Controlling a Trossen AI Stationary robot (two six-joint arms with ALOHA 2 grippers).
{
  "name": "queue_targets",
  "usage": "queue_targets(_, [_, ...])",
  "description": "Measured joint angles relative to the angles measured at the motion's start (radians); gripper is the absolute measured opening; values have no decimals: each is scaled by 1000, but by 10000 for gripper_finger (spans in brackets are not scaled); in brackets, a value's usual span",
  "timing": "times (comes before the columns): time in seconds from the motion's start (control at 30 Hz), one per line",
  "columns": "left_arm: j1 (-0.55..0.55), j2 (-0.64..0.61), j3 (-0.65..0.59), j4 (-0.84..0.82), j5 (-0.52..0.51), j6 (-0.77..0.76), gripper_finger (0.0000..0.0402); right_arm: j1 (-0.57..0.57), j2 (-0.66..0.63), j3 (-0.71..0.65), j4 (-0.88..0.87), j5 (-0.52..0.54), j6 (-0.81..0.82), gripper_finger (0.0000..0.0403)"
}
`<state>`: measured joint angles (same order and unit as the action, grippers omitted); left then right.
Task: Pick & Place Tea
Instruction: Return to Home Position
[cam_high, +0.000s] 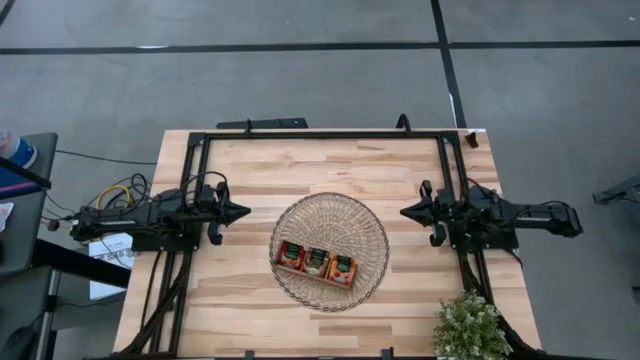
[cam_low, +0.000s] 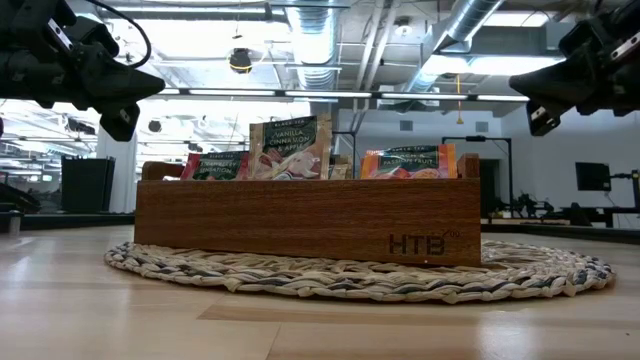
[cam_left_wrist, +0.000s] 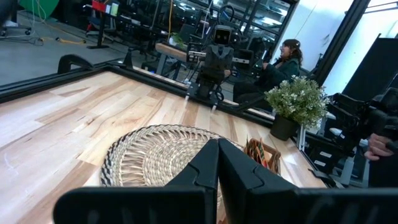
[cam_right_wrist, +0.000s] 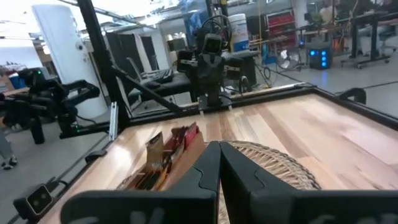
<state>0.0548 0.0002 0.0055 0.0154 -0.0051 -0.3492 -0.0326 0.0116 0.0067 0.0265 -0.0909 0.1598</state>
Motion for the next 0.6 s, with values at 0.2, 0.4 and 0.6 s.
queue_targets(0.2, [0,0,0,0,-1,0,0,-2,0,0,0,0,-12,0])
queue_targets(0.4, [0,0,0,0,-2,0,0,-2,0,0,0,9,-11,0])
queue_targets(0.6, [0,0,0,1,-2,0,0,-2,0,-1,1,9,-11,0])
